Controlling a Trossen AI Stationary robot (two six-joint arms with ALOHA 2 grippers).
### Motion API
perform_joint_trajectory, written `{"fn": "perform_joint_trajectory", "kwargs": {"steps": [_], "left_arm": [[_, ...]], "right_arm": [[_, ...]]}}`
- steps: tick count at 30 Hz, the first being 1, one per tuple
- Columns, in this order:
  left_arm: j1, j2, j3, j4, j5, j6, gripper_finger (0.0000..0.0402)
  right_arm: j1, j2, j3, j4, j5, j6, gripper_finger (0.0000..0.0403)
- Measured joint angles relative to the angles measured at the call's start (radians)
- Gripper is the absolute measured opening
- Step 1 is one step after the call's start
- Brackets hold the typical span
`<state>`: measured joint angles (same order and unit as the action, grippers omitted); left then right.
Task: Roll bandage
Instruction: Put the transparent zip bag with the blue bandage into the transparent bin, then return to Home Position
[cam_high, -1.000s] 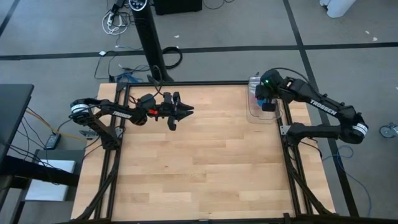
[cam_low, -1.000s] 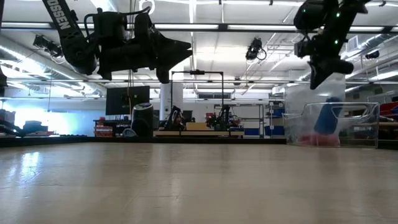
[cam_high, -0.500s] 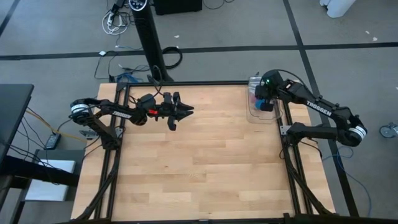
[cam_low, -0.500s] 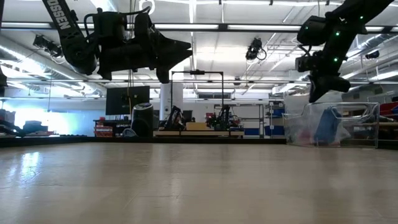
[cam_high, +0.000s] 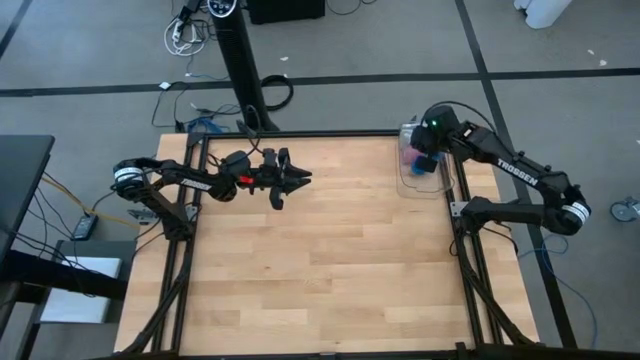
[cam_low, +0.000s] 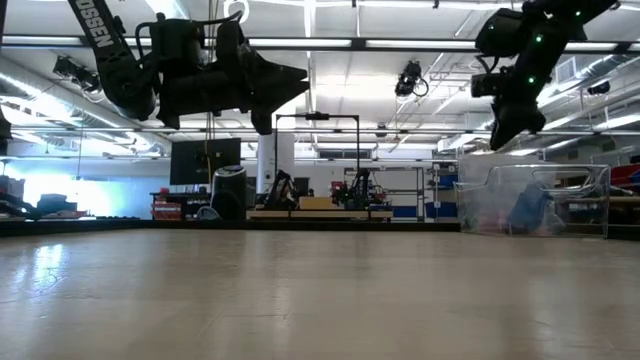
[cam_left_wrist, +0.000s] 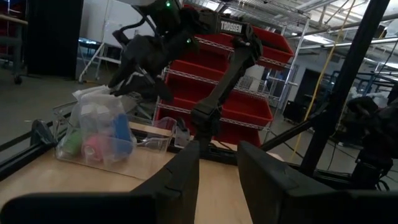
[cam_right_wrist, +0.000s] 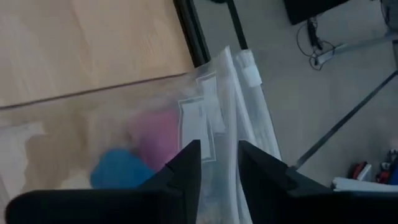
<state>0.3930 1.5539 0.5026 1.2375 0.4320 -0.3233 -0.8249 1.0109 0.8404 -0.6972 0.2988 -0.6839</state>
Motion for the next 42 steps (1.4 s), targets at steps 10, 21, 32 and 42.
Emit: {"fn": "perform_joint_trajectory", "kwargs": {"steps": [10, 21, 32, 42], "left_arm": [[0.000, -0.012, 0.000, -0.006, 0.058, 0.003, 0.0094], [-0.002, -0.178, 0.000, -0.202, 0.147, 0.156, 0.0005], [-0.056, -0.395, -0.124, -0.331, 0.154, 0.340, 0.0002], [-0.088, -0.688, -0.468, -0.233, -0.041, 0.214, 0.0001]], "right_arm": [[0.088, -0.049, 0.028, -0.032, -0.056, 0.077, 0.0083], [0.328, -0.109, 0.011, 0.127, -0.322, 0.267, 0.0003], [0.473, -0.123, -0.262, 0.696, -0.447, 0.365, 0.0001], [0.540, -0.321, -0.477, 0.859, -0.433, 0.457, 0.0000]]}}
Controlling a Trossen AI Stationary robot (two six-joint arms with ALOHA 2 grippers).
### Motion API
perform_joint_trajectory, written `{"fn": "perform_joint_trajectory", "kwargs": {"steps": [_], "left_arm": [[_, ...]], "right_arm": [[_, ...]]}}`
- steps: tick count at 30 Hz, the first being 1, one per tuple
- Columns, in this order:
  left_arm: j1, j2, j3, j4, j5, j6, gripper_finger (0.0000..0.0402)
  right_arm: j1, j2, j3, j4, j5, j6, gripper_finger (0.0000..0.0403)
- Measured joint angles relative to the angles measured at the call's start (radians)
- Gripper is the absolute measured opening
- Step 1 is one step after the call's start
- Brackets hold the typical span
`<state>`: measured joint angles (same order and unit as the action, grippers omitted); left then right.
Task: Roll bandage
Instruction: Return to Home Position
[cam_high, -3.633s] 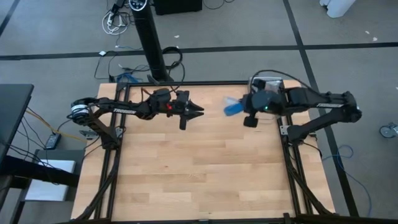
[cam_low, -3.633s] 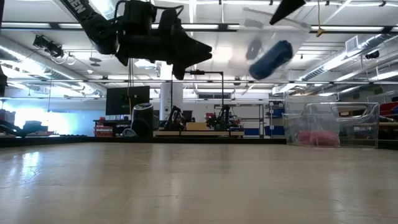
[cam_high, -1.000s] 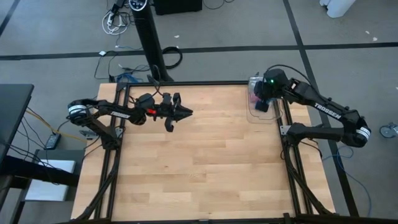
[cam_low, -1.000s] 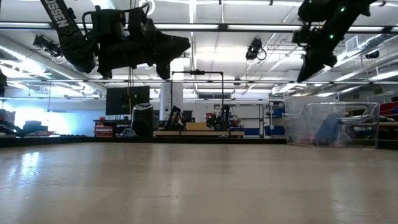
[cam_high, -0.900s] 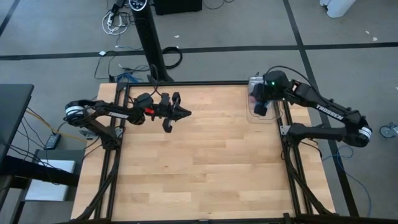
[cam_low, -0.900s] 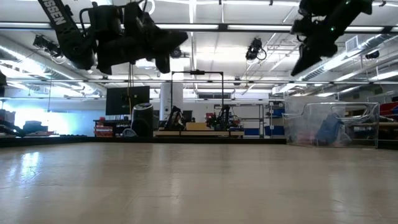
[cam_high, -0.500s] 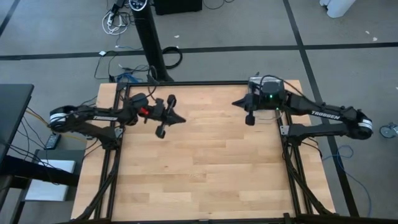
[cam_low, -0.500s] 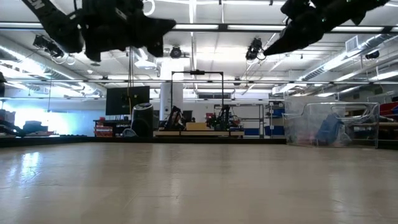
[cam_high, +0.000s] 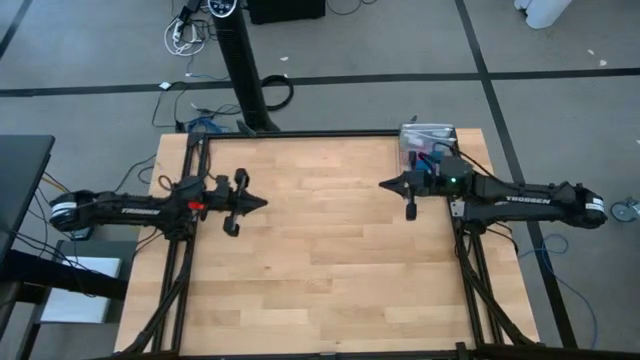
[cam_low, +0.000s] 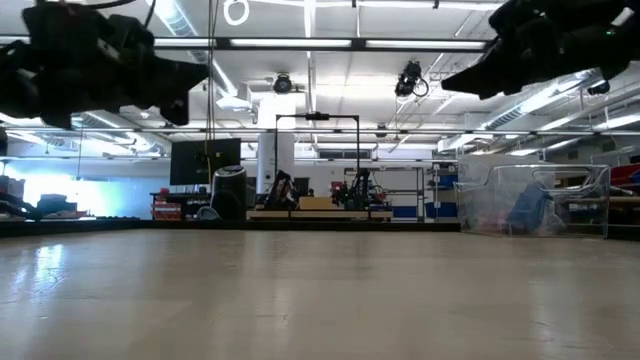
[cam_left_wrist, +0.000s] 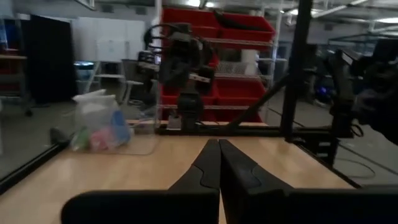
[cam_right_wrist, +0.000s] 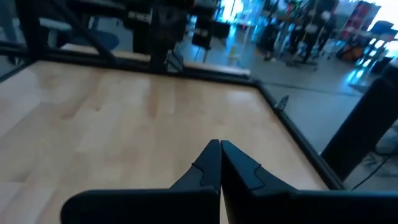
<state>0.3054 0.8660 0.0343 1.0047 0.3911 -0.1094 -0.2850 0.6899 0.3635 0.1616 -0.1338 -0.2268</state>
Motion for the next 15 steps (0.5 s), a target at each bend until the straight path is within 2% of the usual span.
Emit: {"fn": "perform_joint_trajectory", "kwargs": {"steps": [5, 12, 15], "left_arm": [[-0.008, -0.133, -0.025, -0.146, -0.030, -0.015, 0.0001], [-0.018, -0.232, -0.026, -0.322, -0.078, 0.023, 0.0000], [-0.026, -0.273, -0.026, -0.367, -0.095, 0.027, 0.0000]], "right_arm": [[0.024, -0.128, -0.068, 0.003, 0.057, 0.004, 0.0000], [0.056, -0.253, -0.189, 0.042, 0.072, 0.072, 0.0000], [0.079, -0.313, -0.231, 0.055, 0.124, 0.076, 0.0000]]}}
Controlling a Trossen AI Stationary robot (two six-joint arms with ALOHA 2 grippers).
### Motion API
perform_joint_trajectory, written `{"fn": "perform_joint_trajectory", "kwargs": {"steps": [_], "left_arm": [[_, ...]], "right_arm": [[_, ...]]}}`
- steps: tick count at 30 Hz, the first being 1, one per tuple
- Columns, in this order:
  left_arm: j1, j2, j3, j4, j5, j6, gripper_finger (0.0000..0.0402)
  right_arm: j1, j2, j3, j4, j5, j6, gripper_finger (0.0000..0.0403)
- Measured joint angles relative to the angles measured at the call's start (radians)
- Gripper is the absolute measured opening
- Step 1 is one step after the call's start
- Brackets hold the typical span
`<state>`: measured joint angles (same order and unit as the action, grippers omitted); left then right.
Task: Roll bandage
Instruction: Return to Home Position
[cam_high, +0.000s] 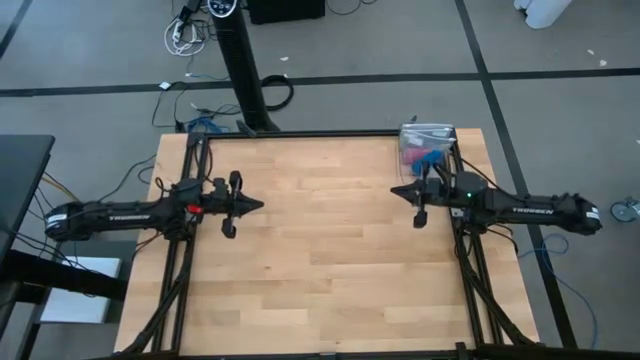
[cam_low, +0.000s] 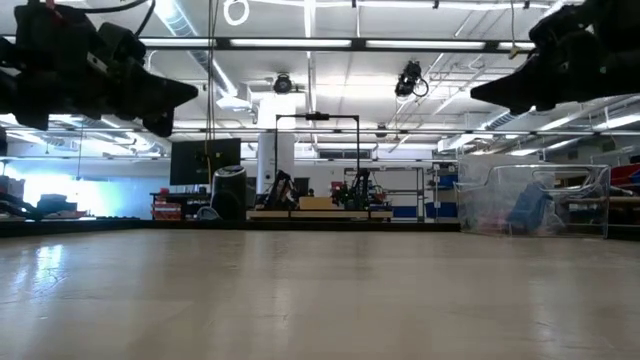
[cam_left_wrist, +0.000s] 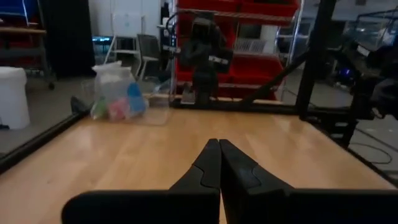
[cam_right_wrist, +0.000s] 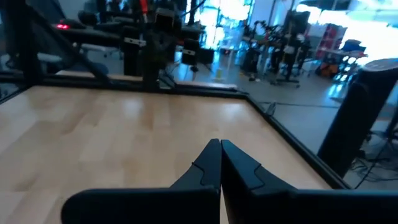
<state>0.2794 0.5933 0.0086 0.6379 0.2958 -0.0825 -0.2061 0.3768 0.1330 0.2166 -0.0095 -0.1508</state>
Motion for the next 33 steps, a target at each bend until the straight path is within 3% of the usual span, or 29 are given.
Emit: {"fn": "perform_joint_trajectory", "kwargs": {"steps": [6, 13, 20, 28, 33], "left_arm": [[-0.005, -0.130, 0.000, -0.202, -0.101, 0.001, 0.0000], [-0.008, -0.337, 0.000, -0.407, -0.172, -0.004, 0.0000], [-0.081, -0.587, -0.001, -0.627, -0.302, -0.005, 0.0000], [-0.194, -0.568, -0.001, -0.604, -0.483, 0.035, 0.0000], [-0.230, -0.568, -0.001, -0.593, -0.571, 0.094, 0.0000]], "right_arm": [[0.042, -0.161, -0.052, -0.024, 0.028, 0.000, 0.0000], [0.084, -0.365, -0.065, -0.215, 0.105, 0.019, 0.0000], [0.144, -0.374, -0.055, -0.332, 0.187, 0.061, 0.0000], [0.212, -0.374, -0.107, -0.203, 0.257, 0.022, 0.0000], [0.212, -0.373, -0.123, -0.163, 0.248, 0.027, 0.0000]]}}
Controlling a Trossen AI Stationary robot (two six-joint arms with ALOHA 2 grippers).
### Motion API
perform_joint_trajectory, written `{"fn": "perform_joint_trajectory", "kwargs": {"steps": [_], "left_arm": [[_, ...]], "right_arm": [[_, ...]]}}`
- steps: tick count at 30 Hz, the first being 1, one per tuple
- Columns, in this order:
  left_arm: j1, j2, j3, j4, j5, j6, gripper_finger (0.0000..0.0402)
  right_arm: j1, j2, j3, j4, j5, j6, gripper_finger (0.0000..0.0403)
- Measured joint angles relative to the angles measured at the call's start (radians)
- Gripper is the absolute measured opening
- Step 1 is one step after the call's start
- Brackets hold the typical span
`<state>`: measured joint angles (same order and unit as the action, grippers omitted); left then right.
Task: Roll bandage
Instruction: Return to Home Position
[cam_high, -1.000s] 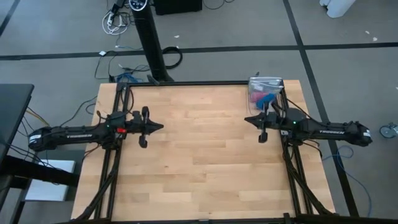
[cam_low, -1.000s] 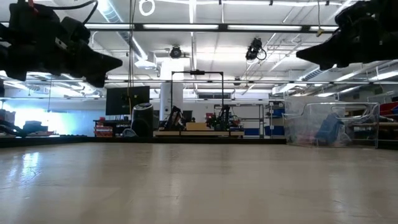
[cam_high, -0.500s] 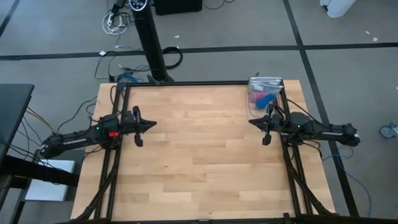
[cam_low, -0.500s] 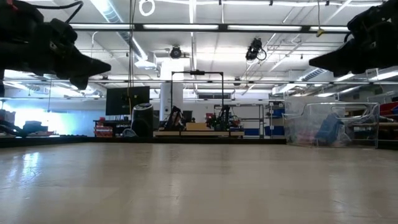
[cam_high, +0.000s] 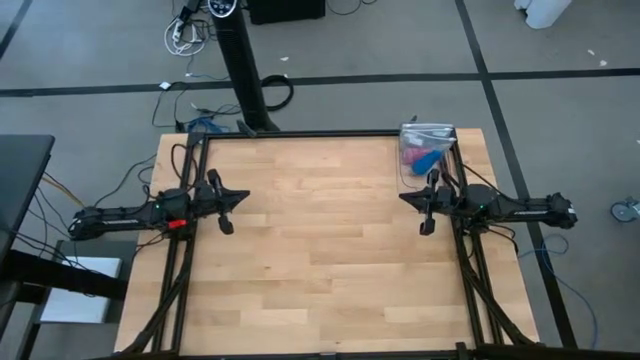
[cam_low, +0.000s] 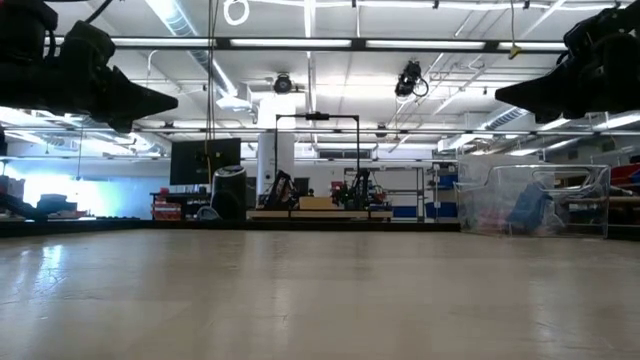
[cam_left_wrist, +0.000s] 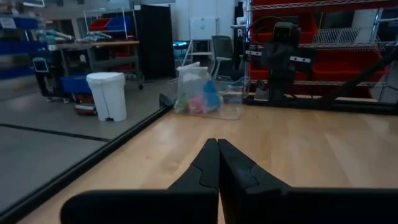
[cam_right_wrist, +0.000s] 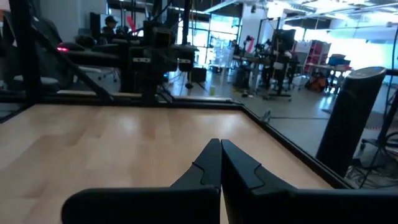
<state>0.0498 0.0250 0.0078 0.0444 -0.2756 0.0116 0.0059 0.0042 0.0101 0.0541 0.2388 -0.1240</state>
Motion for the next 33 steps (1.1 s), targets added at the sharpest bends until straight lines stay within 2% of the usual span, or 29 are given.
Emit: {"fn": "perform_joint_trajectory", "kwargs": {"steps": [12, 28, 33], "left_arm": [[0.004, -0.006, 0.000, -0.004, 0.015, 0.019, 0.0001], [0.004, -0.006, 0.000, -0.004, 0.001, -0.071, 0.0003], [0.004, -0.006, 0.000, -0.004, -0.001, -0.042, 0.0003]], "right_arm": [[-0.033, 0.001, -0.001, -0.021, -0.135, 0.094, 0.0000], [-0.133, 0.056, -0.002, -0.020, -0.127, 0.068, 0.0015], [-0.134, 0.056, -0.002, -0.020, -0.127, -0.004, 0.0009]]}}
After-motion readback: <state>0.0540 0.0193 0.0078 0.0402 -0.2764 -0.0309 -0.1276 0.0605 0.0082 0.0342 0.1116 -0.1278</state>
